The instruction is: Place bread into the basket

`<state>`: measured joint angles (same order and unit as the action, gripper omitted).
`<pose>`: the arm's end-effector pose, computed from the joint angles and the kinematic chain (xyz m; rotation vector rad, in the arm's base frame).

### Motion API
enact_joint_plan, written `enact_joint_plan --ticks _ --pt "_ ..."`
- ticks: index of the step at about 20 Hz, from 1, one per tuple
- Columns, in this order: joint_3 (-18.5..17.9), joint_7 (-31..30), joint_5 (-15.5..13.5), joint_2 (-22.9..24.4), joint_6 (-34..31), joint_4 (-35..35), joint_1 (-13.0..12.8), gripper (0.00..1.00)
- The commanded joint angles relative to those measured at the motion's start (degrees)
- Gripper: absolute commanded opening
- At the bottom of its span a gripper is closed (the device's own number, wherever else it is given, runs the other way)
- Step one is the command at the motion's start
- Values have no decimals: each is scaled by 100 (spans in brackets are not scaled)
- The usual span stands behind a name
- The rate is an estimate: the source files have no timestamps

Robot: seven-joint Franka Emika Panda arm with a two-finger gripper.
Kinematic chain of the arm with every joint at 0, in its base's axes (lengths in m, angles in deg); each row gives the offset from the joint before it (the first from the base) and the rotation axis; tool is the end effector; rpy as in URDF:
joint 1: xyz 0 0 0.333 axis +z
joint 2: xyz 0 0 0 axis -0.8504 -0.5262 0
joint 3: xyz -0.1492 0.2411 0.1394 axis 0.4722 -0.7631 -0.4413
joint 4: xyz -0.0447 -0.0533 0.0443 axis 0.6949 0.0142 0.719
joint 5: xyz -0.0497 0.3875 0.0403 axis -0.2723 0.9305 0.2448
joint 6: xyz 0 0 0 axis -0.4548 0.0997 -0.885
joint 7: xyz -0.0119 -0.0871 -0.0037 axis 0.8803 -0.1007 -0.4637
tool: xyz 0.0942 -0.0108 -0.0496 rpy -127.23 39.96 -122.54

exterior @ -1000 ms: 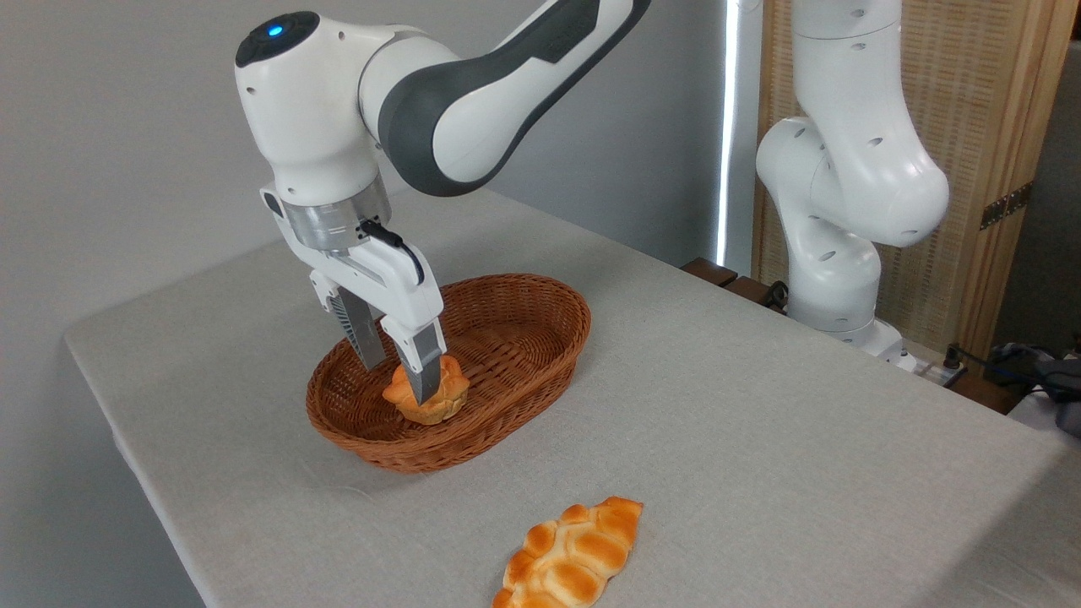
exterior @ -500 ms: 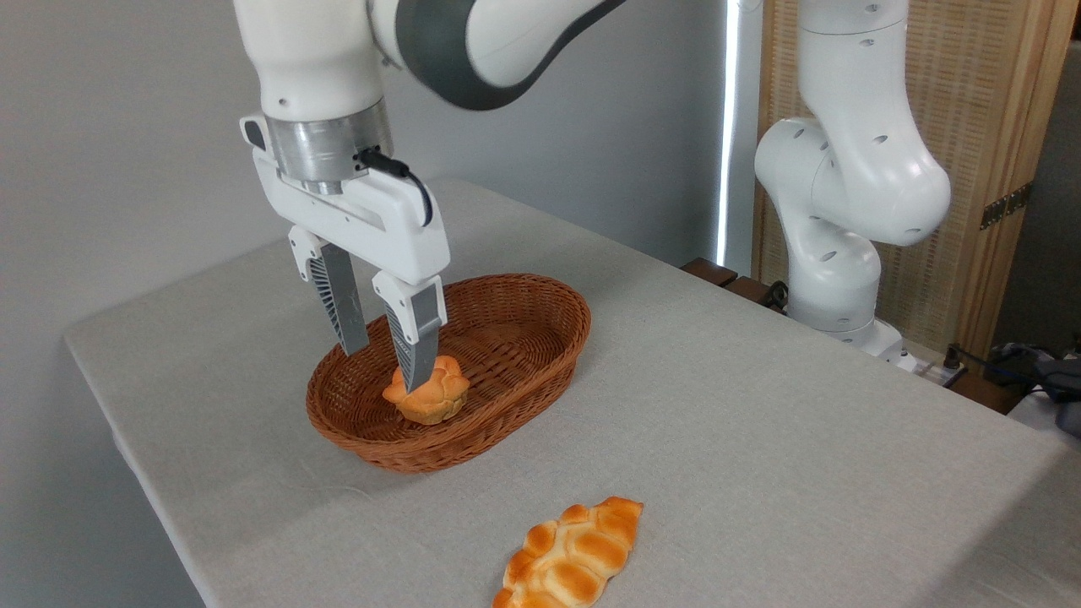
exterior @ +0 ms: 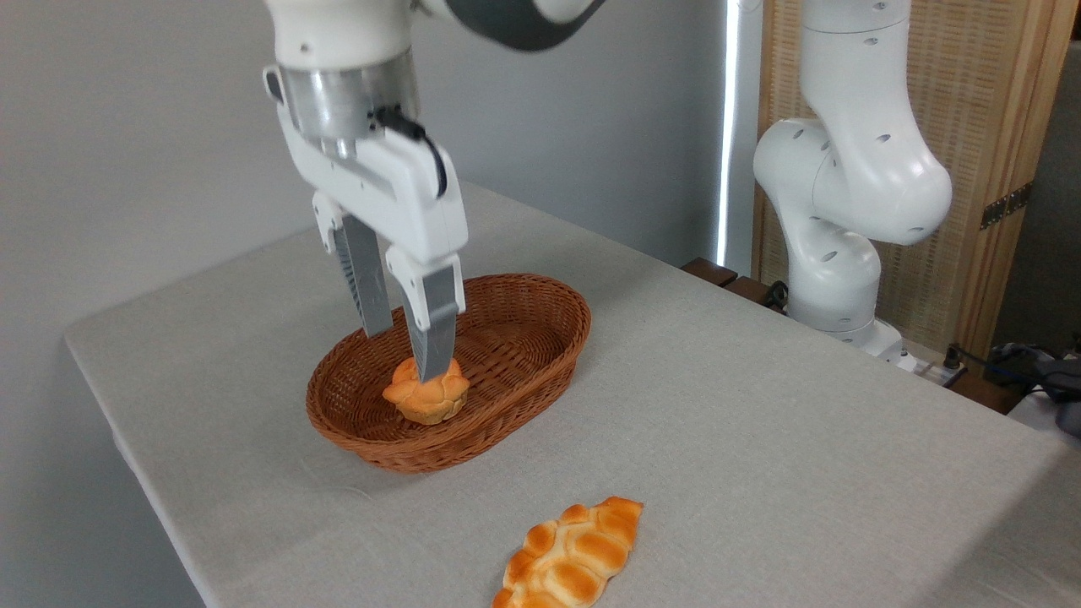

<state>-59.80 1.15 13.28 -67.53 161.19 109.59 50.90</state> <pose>0.5856 -0.0180 0.5935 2.8533 -1.1882 0.1247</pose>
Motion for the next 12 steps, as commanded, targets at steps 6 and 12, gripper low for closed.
enact_joint_plan --ticks 6,12 --pt "31 -68 -61 459 -202 271 -29 100" --pt "611 -68 -61 495 -202 412 402 100"
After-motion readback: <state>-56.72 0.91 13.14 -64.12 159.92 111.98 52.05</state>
